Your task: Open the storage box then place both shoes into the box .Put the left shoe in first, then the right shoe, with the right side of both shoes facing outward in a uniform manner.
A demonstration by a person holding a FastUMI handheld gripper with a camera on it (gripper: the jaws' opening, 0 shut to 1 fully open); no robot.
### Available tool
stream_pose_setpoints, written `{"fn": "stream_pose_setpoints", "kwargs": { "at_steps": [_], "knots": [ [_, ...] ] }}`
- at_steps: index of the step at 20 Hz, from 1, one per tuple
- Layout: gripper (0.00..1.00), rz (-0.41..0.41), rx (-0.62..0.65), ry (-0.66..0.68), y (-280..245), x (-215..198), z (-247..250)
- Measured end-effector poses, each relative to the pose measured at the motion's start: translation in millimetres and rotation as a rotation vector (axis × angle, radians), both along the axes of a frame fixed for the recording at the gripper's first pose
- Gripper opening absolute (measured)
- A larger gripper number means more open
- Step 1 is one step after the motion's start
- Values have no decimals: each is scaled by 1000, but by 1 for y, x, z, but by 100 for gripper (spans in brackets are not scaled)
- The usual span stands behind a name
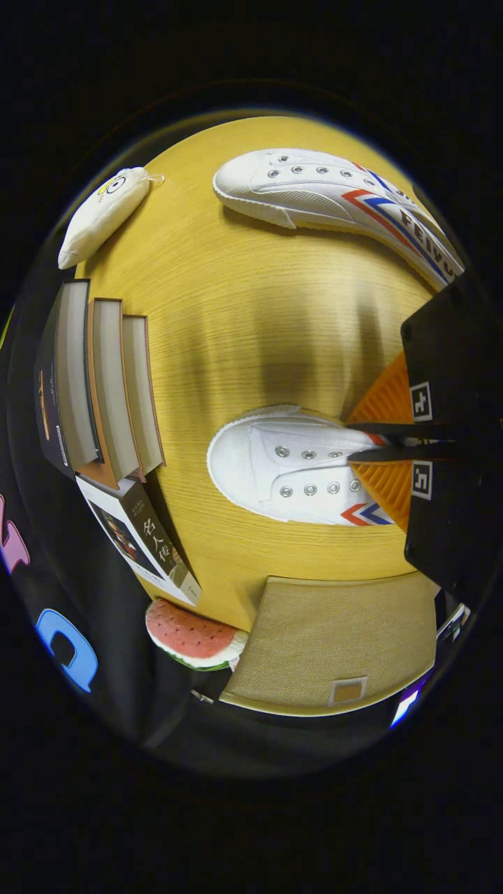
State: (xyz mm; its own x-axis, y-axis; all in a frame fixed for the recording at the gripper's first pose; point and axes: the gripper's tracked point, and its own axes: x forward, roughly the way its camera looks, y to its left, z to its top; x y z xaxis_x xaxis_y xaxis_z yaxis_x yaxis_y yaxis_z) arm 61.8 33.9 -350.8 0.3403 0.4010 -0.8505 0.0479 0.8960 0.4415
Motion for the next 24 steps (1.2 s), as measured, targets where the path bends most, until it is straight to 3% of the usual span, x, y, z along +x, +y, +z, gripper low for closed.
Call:
{"fn": "stream_pose_setpoints", "kwargs": {
  "at_steps": [6,12,24],
  "knots": [
    [6,-17,15,-28,0,-6,22],
    [6,-106,78,-59,11,-10,66],
    [6,-254,176,-197,10,-33,213]
  ]
}}
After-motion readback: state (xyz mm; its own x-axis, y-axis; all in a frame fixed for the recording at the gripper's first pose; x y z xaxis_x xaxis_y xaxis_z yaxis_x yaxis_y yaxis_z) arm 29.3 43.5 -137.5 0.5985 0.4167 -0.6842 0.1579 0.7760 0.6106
